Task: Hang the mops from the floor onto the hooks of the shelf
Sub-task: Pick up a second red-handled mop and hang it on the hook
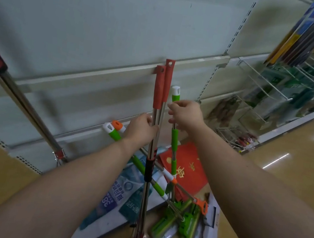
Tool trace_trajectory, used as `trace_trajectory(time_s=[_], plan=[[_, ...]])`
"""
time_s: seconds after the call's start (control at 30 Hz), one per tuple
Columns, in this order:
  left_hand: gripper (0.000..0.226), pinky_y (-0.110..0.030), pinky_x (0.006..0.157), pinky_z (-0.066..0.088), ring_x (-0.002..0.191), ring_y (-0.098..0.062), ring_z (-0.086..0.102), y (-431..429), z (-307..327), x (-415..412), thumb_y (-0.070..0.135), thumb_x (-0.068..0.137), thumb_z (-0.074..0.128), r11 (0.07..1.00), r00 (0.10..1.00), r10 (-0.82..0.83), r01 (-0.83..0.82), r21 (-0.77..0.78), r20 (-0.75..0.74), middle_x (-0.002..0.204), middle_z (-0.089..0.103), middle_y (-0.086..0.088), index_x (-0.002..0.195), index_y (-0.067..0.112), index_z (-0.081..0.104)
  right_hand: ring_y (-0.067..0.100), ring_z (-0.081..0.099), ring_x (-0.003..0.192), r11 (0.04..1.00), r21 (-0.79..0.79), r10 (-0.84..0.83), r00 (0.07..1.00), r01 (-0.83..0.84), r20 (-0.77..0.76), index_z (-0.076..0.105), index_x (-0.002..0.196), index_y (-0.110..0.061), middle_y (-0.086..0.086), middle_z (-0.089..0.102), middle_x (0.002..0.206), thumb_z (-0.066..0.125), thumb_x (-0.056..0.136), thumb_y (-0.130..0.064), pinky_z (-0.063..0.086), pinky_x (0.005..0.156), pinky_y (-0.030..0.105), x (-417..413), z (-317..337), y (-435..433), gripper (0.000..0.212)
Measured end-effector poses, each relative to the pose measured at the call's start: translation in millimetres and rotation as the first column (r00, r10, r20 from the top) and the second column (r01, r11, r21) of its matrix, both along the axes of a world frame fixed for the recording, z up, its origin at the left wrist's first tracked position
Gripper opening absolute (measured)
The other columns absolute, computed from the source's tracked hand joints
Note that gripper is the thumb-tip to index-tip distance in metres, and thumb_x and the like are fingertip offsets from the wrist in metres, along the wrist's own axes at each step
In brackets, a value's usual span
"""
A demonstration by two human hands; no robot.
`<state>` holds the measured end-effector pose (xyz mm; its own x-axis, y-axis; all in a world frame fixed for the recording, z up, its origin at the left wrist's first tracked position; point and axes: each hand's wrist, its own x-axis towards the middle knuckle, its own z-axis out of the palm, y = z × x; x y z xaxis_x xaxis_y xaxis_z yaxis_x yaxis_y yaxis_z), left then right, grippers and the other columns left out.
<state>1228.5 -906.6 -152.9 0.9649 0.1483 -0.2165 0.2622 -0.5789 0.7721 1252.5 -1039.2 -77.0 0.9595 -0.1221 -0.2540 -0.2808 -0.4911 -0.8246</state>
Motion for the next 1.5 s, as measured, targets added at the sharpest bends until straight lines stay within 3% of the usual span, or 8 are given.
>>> trace_trajectory(time_s=[0.17, 0.27, 0.43, 0.63, 0.73, 0.93, 1.3, 1.5], plan=[[0.053, -0.045, 0.098, 0.054, 0.116, -0.030, 0.063, -5, -17, 24, 0.041, 0.093, 0.062, 0.999, 0.998, 0.034, -0.034, -0.001, -0.059, 0.133, 0.063, -0.006, 0.140, 0.017, 0.053, 0.016, 0.072, 0.072, 0.999, -0.038, -0.005, 1.000, 0.005, 0.001, 0.067, 0.101, -0.023, 0.000, 0.074, 0.087, 0.065, 0.098, -0.037, 0.055, 0.062, 0.031, 14, -21, -4, 0.014], [0.060, -0.040, 0.101, 0.051, 0.122, -0.029, 0.061, -5, -28, 37, 0.040, 0.094, 0.063, 0.999, 0.994, 0.025, -0.029, -0.034, -0.103, 0.139, 0.061, -0.007, 0.147, 0.016, 0.048, 0.021, 0.075, 0.088, 0.999, -0.053, -0.009, 1.000, 0.009, 0.000, 0.073, 0.112, -0.021, 0.002, 0.076, 0.097, 0.065, 0.097, -0.038, 0.061, 0.083, 0.040, 25, -34, -1, 0.024], [0.032, -0.035, 0.092, 0.050, 0.112, -0.030, 0.064, -3, -46, 46, 0.035, 0.097, 0.057, 0.997, 0.983, -0.052, 0.042, -0.061, -0.177, 0.119, 0.071, -0.008, 0.123, 0.019, 0.066, 0.025, 0.073, 0.102, 0.999, -0.052, 0.008, 1.000, -0.009, -0.009, 0.075, 0.117, -0.022, 0.001, 0.075, 0.110, 0.067, 0.094, -0.043, 0.058, 0.096, 0.049, 40, -46, 11, 0.032], [0.019, -0.037, 0.092, 0.051, 0.108, -0.033, 0.066, -4, -53, 42, 0.027, 0.098, 0.056, 0.992, 0.985, -0.045, 0.025, -0.120, -0.166, 0.110, 0.072, -0.011, 0.112, 0.017, 0.064, 0.026, 0.070, 0.112, 0.999, -0.049, -0.010, 1.000, 0.010, 0.004, 0.065, 0.136, -0.018, 0.006, 0.073, 0.123, 0.069, 0.093, -0.043, 0.055, 0.102, 0.047, 47, -51, 20, 0.050], [0.006, -0.039, 0.091, 0.053, 0.101, -0.031, 0.066, -8, -50, 35, 0.028, 0.098, 0.056, 0.991, 0.986, -0.049, 0.028, -0.133, -0.159, 0.096, 0.067, -0.004, 0.101, 0.023, 0.058, 0.027, 0.070, 0.111, 0.999, -0.037, -0.013, 1.000, 0.014, 0.012, 0.061, 0.140, -0.017, 0.007, 0.073, 0.123, 0.069, 0.094, -0.041, 0.055, 0.102, 0.046, 47, -53, 19, 0.053], [0.007, -0.041, 0.089, 0.055, 0.096, -0.028, 0.066, -12, -45, 18, 0.028, 0.099, 0.054, 0.988, 0.989, -0.044, 0.022, -0.151, -0.139, 0.101, 0.067, -0.003, 0.105, 0.025, 0.055, 0.019, 0.074, 0.100, 0.999, 0.032, 0.019, 1.000, -0.020, 0.020, 0.065, 0.135, -0.021, -0.002, 0.077, 0.103, 0.076, 0.087, -0.045, 0.059, 0.097, 0.045, 39, -54, 14, 0.055], [0.026, -0.038, 0.089, 0.055, 0.097, -0.025, 0.066, -24, -30, -18, 0.030, 0.100, 0.056, 0.988, 0.988, -0.065, 0.045, -0.149, -0.137, 0.110, 0.072, -0.008, 0.119, 0.016, 0.066, 0.012, 0.075, 0.089, 0.986, 0.043, 0.155, 0.982, -0.160, 0.111, 0.067, 0.090, -0.038, -0.006, 0.079, 0.087, 0.070, 0.090, -0.051, 0.062, 0.088, 0.046, 13, -41, -3, 0.013], [0.021, -0.034, 0.083, 0.047, 0.097, -0.024, 0.061, -33, -21, -41, 0.030, 0.101, 0.055, 0.981, 0.982, -0.129, 0.106, -0.164, -0.136, 0.101, 0.064, -0.003, 0.116, 0.017, 0.060, 0.009, 0.074, 0.088, 0.975, 0.031, 0.214, 0.971, -0.219, 0.104, 0.071, 0.111, -0.023, -0.006, 0.077, 0.092, 0.068, 0.094, -0.049, 0.061, 0.091, 0.042, -12, -29, -18, 0.032]])
